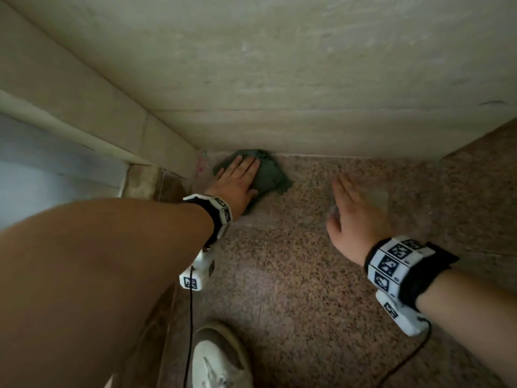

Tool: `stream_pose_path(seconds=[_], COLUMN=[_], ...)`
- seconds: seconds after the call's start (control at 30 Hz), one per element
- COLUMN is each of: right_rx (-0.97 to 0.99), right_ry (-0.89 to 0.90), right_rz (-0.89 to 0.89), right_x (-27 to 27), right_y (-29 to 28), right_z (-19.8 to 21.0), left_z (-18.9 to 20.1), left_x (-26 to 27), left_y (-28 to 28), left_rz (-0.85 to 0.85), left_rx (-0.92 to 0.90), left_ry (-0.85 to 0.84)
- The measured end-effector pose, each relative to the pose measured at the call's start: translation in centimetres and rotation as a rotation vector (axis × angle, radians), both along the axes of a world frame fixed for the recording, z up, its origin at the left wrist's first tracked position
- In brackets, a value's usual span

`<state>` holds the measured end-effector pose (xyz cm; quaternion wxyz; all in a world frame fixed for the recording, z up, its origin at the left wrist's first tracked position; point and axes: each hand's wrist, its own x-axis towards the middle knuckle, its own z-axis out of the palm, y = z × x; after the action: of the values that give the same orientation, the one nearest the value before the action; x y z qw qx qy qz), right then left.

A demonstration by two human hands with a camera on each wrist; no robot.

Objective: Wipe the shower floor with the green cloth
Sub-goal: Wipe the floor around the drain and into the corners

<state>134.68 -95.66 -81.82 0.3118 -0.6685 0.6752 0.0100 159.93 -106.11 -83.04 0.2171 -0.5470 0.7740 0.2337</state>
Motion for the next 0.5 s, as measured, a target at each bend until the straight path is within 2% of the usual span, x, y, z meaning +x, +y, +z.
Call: stream_pose_path(seconds=[0.2,0.5], right_rx=[0.022,-0.015], right_ry=[0.0,0.005], right_rz=[0.02,0.032], right_x=[1.2,-0.1], right_y=[0.2,0.8], right_z=[-0.8,-1.0], left_z=[-1.0,-1.9], left_x=[3.5,2.5], left_y=[-0.1,0.7], left_rz=[0.267,0.367], left_rx=[-0.143,-0.237], left_ry=[-0.092,-0.1])
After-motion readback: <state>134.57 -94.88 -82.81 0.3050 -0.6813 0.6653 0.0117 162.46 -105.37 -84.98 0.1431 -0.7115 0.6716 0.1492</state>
